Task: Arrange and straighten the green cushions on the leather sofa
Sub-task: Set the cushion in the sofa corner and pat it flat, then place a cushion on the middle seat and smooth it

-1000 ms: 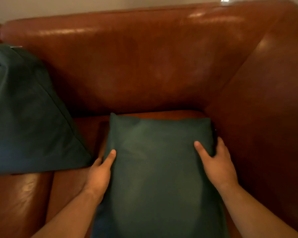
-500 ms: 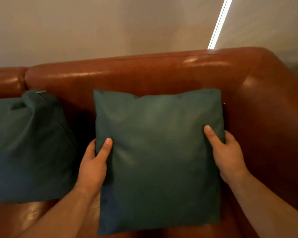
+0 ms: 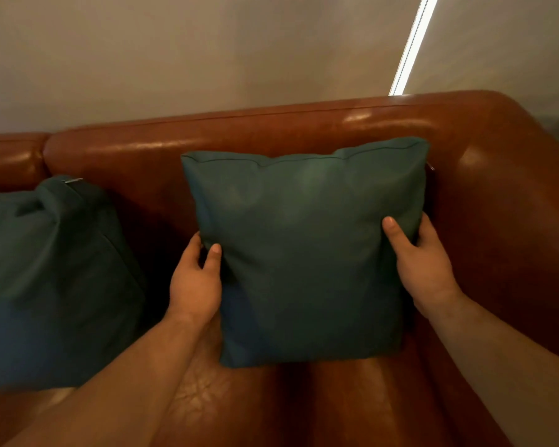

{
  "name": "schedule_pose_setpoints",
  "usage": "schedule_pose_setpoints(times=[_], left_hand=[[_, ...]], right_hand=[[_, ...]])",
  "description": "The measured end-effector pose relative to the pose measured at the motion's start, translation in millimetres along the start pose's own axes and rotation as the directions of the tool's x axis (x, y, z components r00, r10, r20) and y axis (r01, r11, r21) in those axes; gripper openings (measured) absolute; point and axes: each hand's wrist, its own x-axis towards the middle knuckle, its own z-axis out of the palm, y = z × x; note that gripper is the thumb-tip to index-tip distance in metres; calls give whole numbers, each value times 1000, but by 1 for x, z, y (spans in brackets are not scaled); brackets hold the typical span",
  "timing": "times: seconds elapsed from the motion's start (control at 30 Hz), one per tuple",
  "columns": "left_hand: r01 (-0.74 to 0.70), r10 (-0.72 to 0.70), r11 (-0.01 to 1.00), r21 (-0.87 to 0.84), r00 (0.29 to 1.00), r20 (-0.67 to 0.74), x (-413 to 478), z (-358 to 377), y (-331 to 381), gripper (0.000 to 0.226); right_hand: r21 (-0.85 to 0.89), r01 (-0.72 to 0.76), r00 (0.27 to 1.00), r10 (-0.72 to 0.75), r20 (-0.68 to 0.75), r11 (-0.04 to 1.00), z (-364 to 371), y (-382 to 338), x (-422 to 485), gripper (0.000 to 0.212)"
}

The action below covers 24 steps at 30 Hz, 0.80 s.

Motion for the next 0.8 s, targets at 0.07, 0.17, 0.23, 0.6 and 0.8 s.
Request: schedule_pose_setpoints(times=[0.07, 0.17, 0.23, 0.6, 0.8], left_hand=[[-57, 72, 991, 118, 989, -129, -10, 3, 9, 51], [-171, 185, 977, 129, 978, -100, -31, 10, 20, 81], [-212, 223, 961, 179, 974, -43, -40, 12, 21, 101], [-138, 132, 966, 219, 990, 42, -40, -19, 28, 86], [-171, 175, 973, 158, 984, -17, -57, -75, 28, 65]], right_hand=[[-172, 38, 991, -59, -122, 984, 1, -3, -7, 68], [-529, 338, 856, -488, -171, 778, 4, -11, -28, 55], [-606, 619, 692, -711, 122, 499, 11, -14, -44, 48], [-651, 557, 805, -528, 270, 516, 57, -41, -89, 59], [-485, 665, 747, -514, 422, 568, 109, -78, -126, 48]])
